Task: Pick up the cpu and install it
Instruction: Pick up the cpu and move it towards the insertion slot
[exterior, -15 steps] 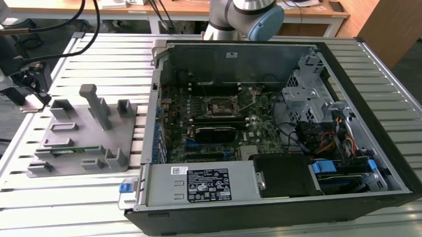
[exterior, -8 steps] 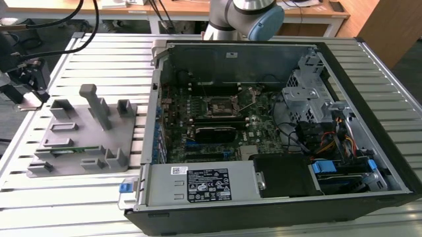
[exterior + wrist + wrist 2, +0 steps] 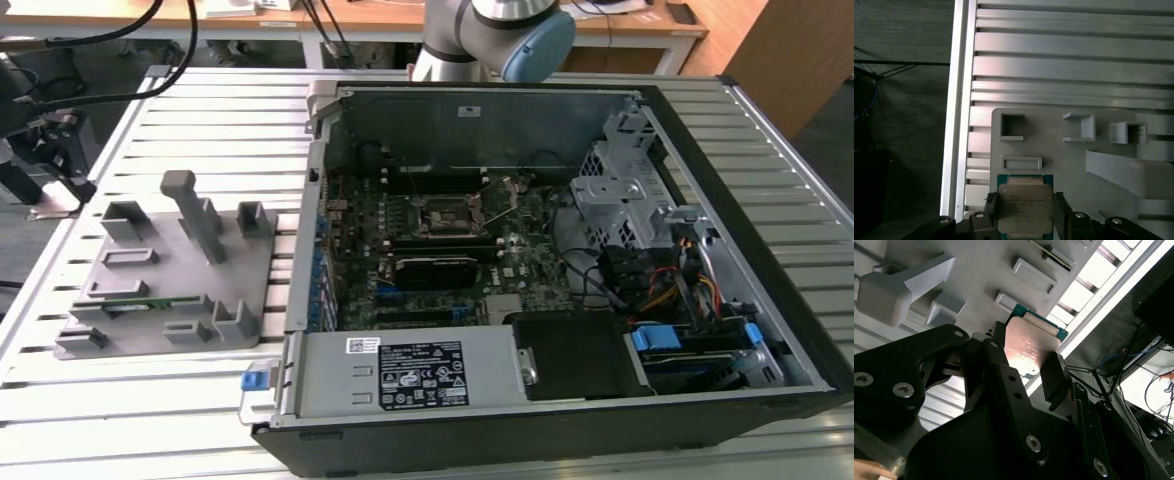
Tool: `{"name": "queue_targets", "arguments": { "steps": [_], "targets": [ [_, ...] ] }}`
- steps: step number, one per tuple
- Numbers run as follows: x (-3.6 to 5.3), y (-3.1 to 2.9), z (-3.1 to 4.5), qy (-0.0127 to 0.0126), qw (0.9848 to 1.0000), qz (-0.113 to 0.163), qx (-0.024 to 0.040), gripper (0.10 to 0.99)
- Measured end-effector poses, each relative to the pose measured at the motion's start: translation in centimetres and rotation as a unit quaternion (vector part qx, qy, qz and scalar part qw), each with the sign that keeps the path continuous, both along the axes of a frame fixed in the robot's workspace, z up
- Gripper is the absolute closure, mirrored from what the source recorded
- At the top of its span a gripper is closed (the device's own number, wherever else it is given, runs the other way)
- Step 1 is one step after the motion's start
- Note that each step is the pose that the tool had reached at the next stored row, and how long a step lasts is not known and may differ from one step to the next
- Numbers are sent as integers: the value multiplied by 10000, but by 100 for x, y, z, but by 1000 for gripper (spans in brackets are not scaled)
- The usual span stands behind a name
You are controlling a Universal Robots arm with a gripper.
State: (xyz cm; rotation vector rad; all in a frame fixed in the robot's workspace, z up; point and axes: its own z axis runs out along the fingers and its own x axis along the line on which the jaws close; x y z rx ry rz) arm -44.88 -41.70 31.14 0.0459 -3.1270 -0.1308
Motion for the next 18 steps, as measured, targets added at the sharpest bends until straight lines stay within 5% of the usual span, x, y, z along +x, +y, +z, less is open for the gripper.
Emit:
{"name": "queue_targets", "arguments": {
  "steps": [18],
  "targets": [
    [0,0,169,0,10000,0,0,561]
  ]
}}
